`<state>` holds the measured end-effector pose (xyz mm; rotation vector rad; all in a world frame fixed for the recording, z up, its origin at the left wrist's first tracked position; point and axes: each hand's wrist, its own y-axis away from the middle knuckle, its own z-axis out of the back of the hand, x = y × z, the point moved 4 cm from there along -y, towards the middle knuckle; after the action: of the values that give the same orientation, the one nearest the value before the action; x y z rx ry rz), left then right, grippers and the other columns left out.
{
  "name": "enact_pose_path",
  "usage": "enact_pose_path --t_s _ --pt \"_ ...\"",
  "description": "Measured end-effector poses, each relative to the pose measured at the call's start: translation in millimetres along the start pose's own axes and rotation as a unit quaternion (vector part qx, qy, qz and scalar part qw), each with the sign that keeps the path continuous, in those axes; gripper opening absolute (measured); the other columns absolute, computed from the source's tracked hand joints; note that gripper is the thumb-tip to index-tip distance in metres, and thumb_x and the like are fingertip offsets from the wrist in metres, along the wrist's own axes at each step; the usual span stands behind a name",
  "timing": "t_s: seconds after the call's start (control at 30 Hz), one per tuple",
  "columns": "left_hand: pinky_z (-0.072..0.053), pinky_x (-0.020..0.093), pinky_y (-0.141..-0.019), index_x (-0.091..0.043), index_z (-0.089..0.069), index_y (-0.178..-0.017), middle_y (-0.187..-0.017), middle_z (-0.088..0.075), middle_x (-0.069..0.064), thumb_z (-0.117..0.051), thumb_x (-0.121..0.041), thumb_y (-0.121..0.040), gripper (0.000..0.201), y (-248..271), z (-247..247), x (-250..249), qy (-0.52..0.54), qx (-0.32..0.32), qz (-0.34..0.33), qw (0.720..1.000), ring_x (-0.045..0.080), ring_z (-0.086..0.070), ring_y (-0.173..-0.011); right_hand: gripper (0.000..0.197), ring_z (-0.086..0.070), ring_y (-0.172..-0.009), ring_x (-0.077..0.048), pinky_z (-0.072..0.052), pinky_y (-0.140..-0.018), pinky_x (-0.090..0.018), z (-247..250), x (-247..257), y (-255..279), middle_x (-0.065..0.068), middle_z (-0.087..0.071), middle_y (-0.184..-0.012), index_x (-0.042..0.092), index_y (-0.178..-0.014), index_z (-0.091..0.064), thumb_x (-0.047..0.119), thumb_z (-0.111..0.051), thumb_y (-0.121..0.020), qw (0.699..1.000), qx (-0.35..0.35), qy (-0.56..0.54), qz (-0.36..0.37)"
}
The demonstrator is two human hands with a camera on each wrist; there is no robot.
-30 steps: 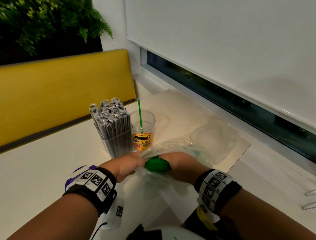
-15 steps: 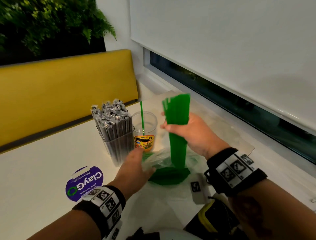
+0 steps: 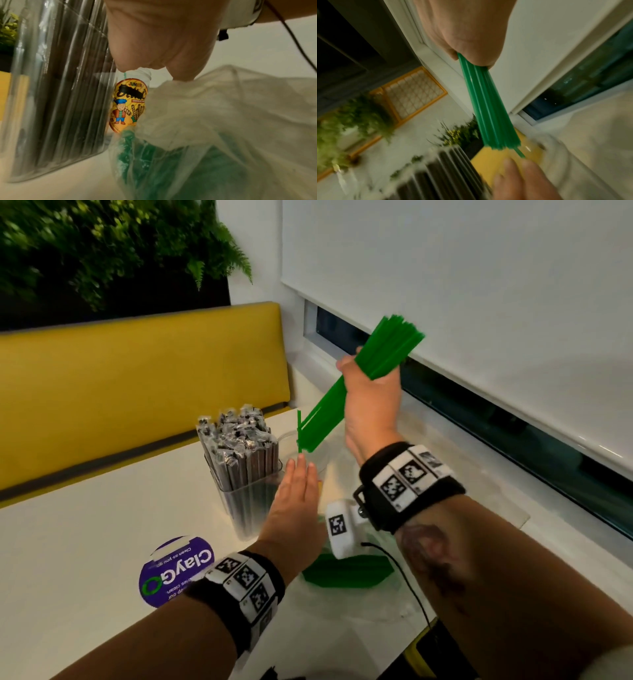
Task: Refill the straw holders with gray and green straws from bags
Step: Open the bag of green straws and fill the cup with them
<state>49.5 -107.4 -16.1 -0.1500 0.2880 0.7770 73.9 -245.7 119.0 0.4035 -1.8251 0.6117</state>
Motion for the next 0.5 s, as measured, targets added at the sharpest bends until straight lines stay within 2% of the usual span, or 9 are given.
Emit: enact_pose_path --t_s 0.07,0.1,0.17,0.23,0.3,0.33,0.4,0.47,0.5 --pt "0.016 0.031 -0.118 -0.005 0.017 -0.153 -0.16 0.029 0.014 -0.043 -0.005 -0.083 0.092 2.6 1.1 -0.3 0.01 0.003 -0.001 1.0 0.024 0.034 -0.141 0.016 -0.06 -0.063 0.001 -0.046 -0.062 -0.019 -0.6 -25.2 2.2 0.01 -0.061 -0.077 0.025 -0.088 -0.055 0.017 -0.069 -0.087 0.997 -0.01 0.076 0.009" --pt "0.016 0.031 -0.117 -0.006 0.018 -0.153 -0.159 0.031 0.014 -0.047 -0.013 -0.088 0.092 3.4 2.2 0.3 0.01 0.004 -0.004 1.0 0.025 0.034 -0.141 0.015 -0.059 -0.065 0.0 -0.045 -0.062 -0.018 -0.2 -40.0 2.7 0.009 -0.061 -0.078 0.024 -0.09 -0.055 0.018 -0.068 -0.088 0.993 0.011 0.115 0.009" --pt "0.018 0.031 -0.116 -0.008 0.022 -0.151 -0.155 0.036 0.012 -0.048 -0.035 -0.095 0.094 4.2 2.3 2.2 -0.003 0.009 -0.016 1.0 0.025 0.036 -0.14 0.015 -0.059 -0.071 0.002 -0.045 -0.064 -0.017 0.1 -71.8 4.1 0.01 -0.062 -0.083 0.022 -0.097 -0.057 0.023 -0.069 -0.087 0.97 0.114 0.212 -0.011" --pt "0.017 0.03 -0.117 -0.008 0.024 -0.15 -0.153 0.038 0.01 -0.051 -0.041 -0.095 0.099 3.7 0.6 4.7 0.01 0.019 -0.026 0.999 0.024 0.038 -0.139 0.028 -0.064 -0.081 -0.001 -0.053 -0.074 -0.025 3.0 -98.1 9.3 0.009 -0.068 -0.093 0.02 -0.101 -0.065 0.038 -0.075 -0.081 0.922 0.226 0.314 -0.013" --pt "0.012 0.033 -0.12 -0.011 0.025 -0.149 -0.153 0.04 0.006 -0.056 -0.041 -0.091 0.104 1.2 -2.6 7.1 0.034 0.029 -0.046 0.998 0.023 0.038 -0.14 0.059 -0.06 -0.104 -0.007 -0.05 -0.095 -0.032 16.4 -110.8 7.9 0.006 -0.061 -0.114 0.023 -0.115 -0.063 0.059 -0.077 -0.069 0.895 0.247 0.372 -0.017" --pt "0.008 0.035 -0.122 -0.013 0.024 -0.15 -0.153 0.04 0.004 -0.058 -0.041 -0.09 0.105 -0.5 -4.5 7.5 0.043 0.035 -0.06 0.997 0.022 0.037 -0.141 0.072 -0.05 -0.116 -0.008 -0.041 -0.104 -0.032 23.4 -107.6 7.9 0.005 -0.05 -0.125 0.023 -0.127 -0.054 0.057 -0.078 -0.069 0.894 0.245 0.373 -0.036" --pt "0.001 0.037 -0.124 -0.017 0.02 -0.153 -0.155 0.038 0.0 -0.061 -0.041 -0.09 0.105 -4.2 -5.8 4.6 0.069 0.044 -0.09 0.993 0.019 0.033 -0.144 0.089 -0.034 -0.131 -0.012 -0.029 -0.109 -0.031 34.9 -98.8 5.6 0.0 -0.034 -0.143 0.022 -0.147 -0.029 0.043 -0.078 -0.076 0.908 0.236 0.343 -0.05" --pt "-0.006 0.038 -0.124 -0.023 0.013 -0.156 -0.158 0.032 -0.007 -0.064 -0.04 -0.088 0.104 -7.9 -4.6 -1.8 0.128 0.025 -0.108 0.986 0.015 0.024 -0.148 0.097 -0.024 -0.14 -0.013 -0.024 -0.112 -0.034 40.4 -84.5 3.6 -0.001 -0.023 -0.155 0.03 -0.153 -0.009 0.036 -0.075 -0.082 0.919 0.246 0.308 -0.021" --pt "-0.01 0.038 -0.124 -0.025 0.008 -0.157 -0.16 0.028 -0.008 -0.065 -0.04 -0.086 0.103 -8.8 -2.0 -5.2 0.158 -0.012 -0.112 0.981 0.015 0.018 -0.15 0.097 -0.02 -0.143 -0.013 -0.023 -0.113 -0.035 38.8 -82.8 2.2 0.001 -0.018 -0.158 0.034 -0.152 -0.003 0.033 -0.072 -0.084 0.913 0.267 0.309 -0.003"
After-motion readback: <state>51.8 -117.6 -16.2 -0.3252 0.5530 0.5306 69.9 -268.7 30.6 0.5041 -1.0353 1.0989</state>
